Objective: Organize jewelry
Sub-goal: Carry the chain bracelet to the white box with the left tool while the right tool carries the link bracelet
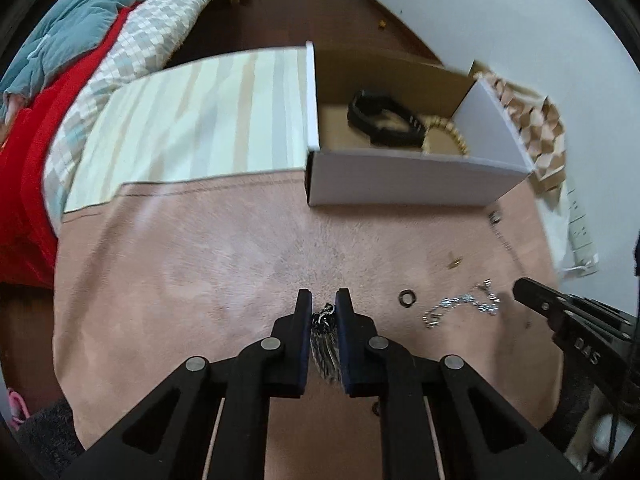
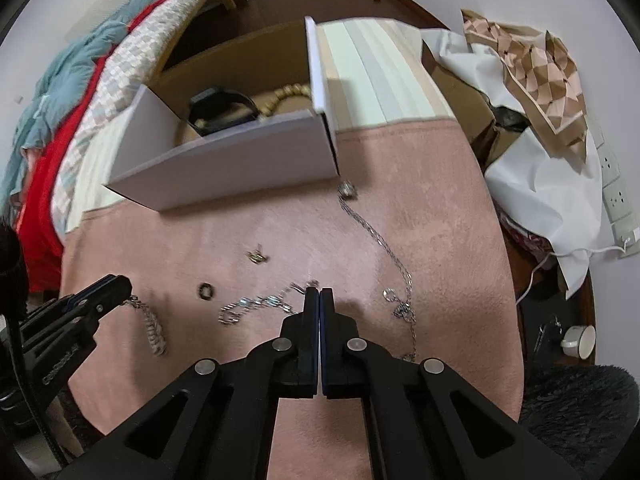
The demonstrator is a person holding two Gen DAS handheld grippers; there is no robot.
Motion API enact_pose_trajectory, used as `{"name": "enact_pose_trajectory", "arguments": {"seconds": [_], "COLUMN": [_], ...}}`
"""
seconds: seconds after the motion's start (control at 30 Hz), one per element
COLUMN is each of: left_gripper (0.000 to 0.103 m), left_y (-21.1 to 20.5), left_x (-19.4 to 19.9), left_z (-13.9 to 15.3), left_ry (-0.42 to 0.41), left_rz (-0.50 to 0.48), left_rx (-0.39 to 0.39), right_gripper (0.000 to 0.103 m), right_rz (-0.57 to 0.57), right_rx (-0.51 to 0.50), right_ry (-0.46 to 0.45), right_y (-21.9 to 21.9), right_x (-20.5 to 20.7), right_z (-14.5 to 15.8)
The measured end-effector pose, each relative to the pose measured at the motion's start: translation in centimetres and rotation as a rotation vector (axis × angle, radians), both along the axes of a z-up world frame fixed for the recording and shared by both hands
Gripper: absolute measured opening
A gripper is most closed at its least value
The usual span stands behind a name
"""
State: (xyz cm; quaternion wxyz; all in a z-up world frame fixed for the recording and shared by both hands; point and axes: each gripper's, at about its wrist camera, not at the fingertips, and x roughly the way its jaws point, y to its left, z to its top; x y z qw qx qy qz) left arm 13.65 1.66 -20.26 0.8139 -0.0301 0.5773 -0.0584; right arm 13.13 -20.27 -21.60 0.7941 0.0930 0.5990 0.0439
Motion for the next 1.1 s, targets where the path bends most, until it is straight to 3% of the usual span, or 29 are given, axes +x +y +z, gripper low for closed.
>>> {"name": "enact_pose_trajectory", "arguments": {"seconds": [0.37, 0.6, 0.73, 0.9, 1.1], "left_gripper": [0.009, 0.009, 0.009, 0.009, 0.009], "left_y": [-0.7, -2.0, -2.7, -3.4, -3.5], "left_x": [0.9, 5.5, 8.9, 12.2, 13.1], "left_z": [7.7, 12.0, 11.3, 8.2, 5.0], "left_ry": [-0.135, -0.204, -0.180, -0.102, -0.043], "left_rz": [-0.006, -0.042, -0.060, -0.071, -0.061], "left_rx": [-0.089, -0.144, -0.152, -0.144, -0.123], "right_gripper": [0.000, 0.000, 0.000, 0.000, 0.000], "right_rz": [0.024, 0.066, 0.074, 0.070, 0.099], "right_rx": [0.158, 0.199, 0.238, 0.269, 0.228], "right_ry": [-0.121, -0.211, -0.183, -0.088, -0.006], "right_y": [0.2, 0.2, -0.1, -0.3, -0.4], "right_x": [1.3, 5.8, 9.2, 13.2, 12.9], "right_z": [8.3, 14.1, 13.8, 10.8, 7.7]}}
